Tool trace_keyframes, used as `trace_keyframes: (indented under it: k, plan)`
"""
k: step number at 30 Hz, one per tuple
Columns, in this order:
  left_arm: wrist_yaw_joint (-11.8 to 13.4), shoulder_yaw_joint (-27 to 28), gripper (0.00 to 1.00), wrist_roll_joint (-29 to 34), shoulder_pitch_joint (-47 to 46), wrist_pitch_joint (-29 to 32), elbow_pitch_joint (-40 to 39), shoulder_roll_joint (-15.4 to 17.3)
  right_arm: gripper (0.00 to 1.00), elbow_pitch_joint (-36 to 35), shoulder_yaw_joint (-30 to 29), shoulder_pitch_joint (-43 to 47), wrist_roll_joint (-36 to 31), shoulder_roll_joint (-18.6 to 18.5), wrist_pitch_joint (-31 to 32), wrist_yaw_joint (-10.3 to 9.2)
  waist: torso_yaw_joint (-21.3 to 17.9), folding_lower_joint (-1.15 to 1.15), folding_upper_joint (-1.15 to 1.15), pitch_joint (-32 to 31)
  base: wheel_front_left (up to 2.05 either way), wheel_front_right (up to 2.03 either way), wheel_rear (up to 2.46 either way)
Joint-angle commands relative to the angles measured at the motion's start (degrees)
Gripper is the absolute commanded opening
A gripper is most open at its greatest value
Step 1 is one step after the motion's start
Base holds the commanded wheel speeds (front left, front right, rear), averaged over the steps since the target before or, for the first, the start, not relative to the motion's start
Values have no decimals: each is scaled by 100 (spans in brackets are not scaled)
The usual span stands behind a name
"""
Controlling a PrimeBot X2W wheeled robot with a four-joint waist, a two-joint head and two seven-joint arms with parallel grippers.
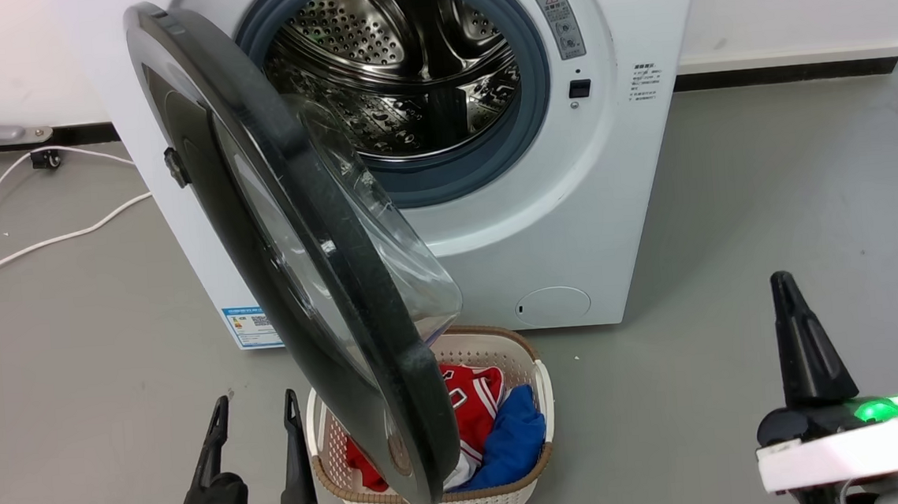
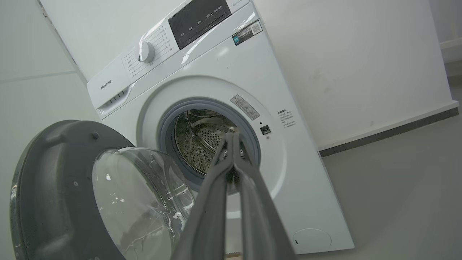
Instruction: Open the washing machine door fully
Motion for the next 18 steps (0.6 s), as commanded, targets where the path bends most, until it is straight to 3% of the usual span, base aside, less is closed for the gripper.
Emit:
trace_keyframes:
  k: [1, 6, 10, 11, 12, 13, 18]
  plan:
    - [22, -4, 100, -2, 69, -16, -13, 7, 0, -70, -74, 113, -472, 39, -8, 7, -5, 1, 0, 3, 0, 0, 0]
    - [30, -34, 100, 11, 31, -16, -25, 3, 0, -205, -346, 313, -2025, 287, -8, 6, 8, 1, 0, 22, 0, 0, 0]
    - [30, -47, 100, 12, 11, -16, -22, 1, 2, -140, -589, 522, -2416, 390, -9, 6, 29, 1, 0, 29, 0, 0, 0]
    - [30, -53, 100, 14, 13, -16, -15, 1, 31, -91, -627, 573, -2488, 410, -9, 6, 34, 1, 0, 30, 0, 0, 0]
    - [32, -55, 100, 13, 13, -16, -10, 0, 82, -67, -679, 601, -2563, 422, -9, 6, 40, 1, 0, 31, 0, 0, 0]
    - [32, -52, 100, 14, 12, -16, -3, 0, 100, -39, -745, 627, -2605, 426, -9, 6, 47, 1, 0, 32, 0, 0, 0]
    - [53, -57, 100, 28, 1, -16, 6, -2, 100, 65, -801, 775, -2483, 426, -10, 6, 73, 1, 0, 36, 0, 0, 0]
